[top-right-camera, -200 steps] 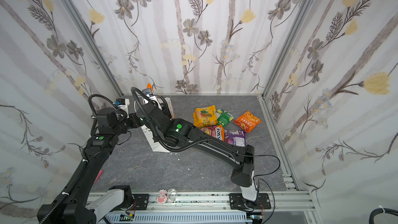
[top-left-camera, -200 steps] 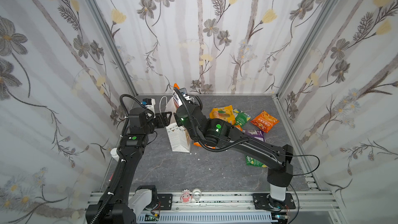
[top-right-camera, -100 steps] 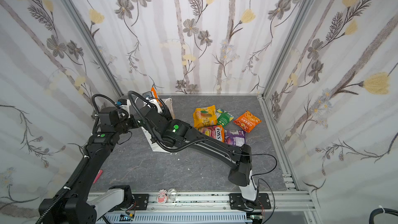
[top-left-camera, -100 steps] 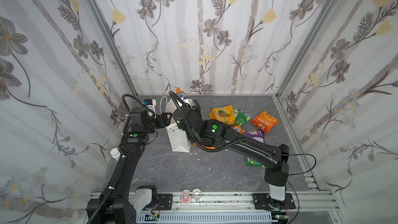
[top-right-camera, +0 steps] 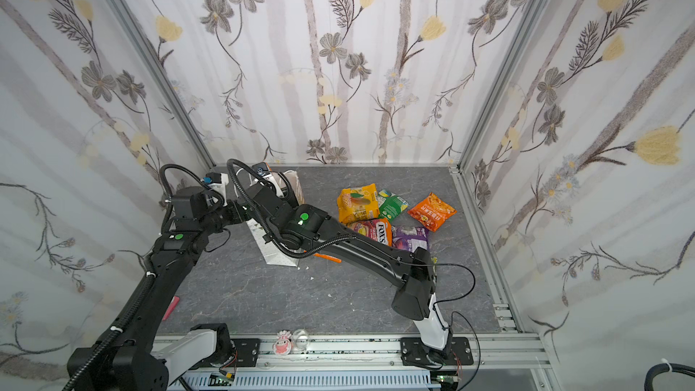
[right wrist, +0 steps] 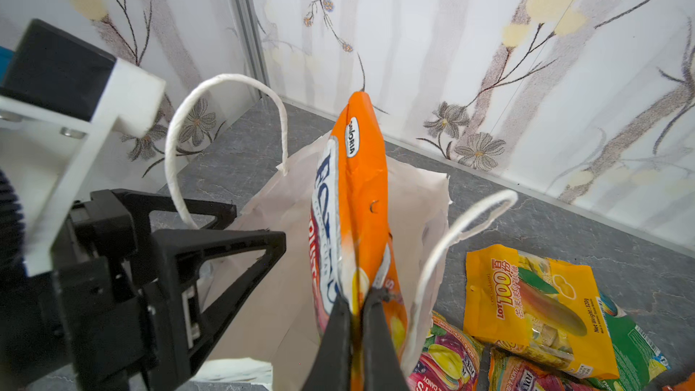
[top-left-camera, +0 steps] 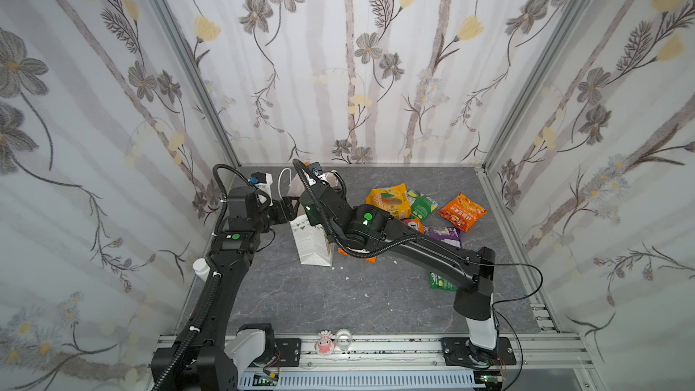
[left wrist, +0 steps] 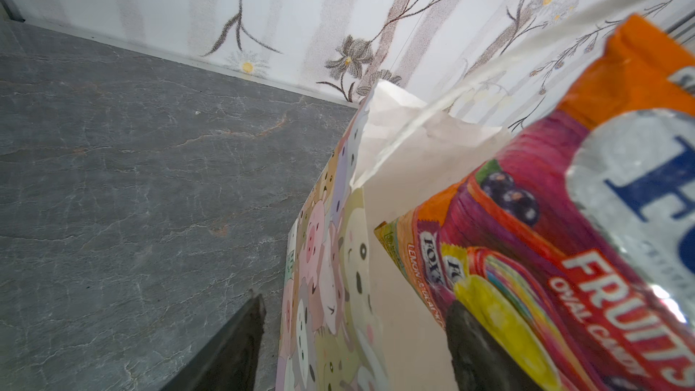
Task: Place the snacks into the paper bag
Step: 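Lower the FOX'S bag into the paper bag's opening and open the right gripper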
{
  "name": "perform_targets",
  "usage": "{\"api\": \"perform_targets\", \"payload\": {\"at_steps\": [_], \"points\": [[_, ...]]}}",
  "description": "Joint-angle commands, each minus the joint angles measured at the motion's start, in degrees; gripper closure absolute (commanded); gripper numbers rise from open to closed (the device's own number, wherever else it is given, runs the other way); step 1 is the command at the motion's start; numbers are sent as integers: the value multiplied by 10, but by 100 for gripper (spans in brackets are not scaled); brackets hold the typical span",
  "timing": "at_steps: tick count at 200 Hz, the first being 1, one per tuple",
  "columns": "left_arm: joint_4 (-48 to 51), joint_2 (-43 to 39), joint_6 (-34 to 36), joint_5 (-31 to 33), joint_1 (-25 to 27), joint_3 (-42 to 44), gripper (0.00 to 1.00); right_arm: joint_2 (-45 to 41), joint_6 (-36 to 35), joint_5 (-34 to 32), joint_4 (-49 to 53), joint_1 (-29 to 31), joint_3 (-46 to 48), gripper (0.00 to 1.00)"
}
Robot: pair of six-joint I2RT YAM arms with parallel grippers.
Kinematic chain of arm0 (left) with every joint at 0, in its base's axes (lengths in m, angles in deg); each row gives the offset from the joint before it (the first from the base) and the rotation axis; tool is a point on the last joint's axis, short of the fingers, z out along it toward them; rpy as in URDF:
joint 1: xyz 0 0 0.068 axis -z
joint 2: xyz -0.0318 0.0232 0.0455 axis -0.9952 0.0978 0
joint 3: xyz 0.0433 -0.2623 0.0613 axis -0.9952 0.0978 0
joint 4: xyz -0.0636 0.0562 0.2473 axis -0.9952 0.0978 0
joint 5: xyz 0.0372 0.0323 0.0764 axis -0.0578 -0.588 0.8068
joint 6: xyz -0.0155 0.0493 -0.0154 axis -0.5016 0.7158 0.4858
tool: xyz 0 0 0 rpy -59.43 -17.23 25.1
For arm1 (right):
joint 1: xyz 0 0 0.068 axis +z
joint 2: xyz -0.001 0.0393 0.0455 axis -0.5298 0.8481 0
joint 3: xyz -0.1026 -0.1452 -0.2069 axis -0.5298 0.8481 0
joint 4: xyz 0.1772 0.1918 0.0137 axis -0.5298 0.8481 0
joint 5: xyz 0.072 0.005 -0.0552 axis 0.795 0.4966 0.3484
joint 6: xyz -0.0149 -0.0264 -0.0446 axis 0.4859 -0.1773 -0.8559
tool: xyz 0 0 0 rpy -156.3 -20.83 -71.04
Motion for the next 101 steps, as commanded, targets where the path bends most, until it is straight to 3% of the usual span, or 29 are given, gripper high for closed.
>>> {"api": "perform_targets", "payload": {"at_steps": [1,55,85,101], "points": [[3,-3,9,6,0,-6,24,8,17,16,-16,-4,-6,100],[4,-4,12,11,-1,-5,24,25,21,36,-14,-15,-6,100],[6,-5,14,14,-1,-6,24,31,23,47,-12,-18,-6,95],[6,-4,14,16,-1,-6,24,32,23,52,-12,-20,-6,87]]}}
